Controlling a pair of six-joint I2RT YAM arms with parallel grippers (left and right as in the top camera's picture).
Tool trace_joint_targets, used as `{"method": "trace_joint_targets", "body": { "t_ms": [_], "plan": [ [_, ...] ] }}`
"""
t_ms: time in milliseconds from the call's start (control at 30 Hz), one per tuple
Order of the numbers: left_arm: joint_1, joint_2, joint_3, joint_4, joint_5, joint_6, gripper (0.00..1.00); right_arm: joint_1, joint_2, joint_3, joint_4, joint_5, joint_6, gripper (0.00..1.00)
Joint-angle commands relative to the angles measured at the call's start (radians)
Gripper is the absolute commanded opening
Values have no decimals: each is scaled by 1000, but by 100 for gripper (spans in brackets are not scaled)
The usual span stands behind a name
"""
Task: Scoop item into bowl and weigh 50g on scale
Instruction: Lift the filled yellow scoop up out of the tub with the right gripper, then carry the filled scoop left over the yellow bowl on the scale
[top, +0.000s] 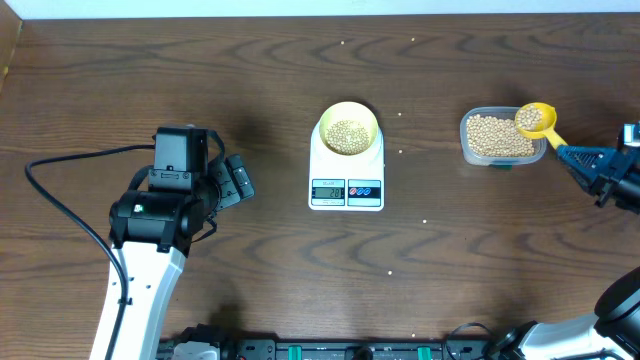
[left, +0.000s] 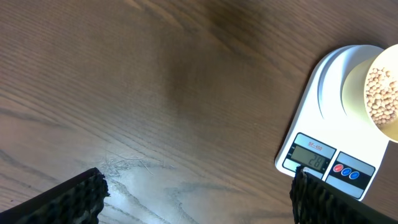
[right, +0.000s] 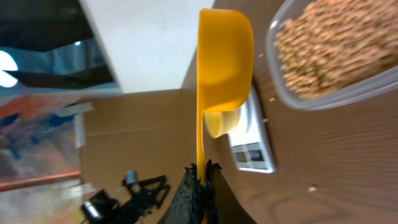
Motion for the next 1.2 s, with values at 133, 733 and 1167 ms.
{"method": "trace_joint_targets", "body": {
  "t_ms": [133, 733, 1167],
  "plan": [
    [6, 1, 11, -3, -17, -1, 96, 85, 7, -6, -86, -122, -157, 1],
    [6, 1, 11, -3, -17, -1, 96, 402, 7, -6, 137, -252, 95, 1],
    [6, 1, 11, -3, -17, -1, 96, 621, 7, -6, 744, -7, 811, 1]
  ]
}}
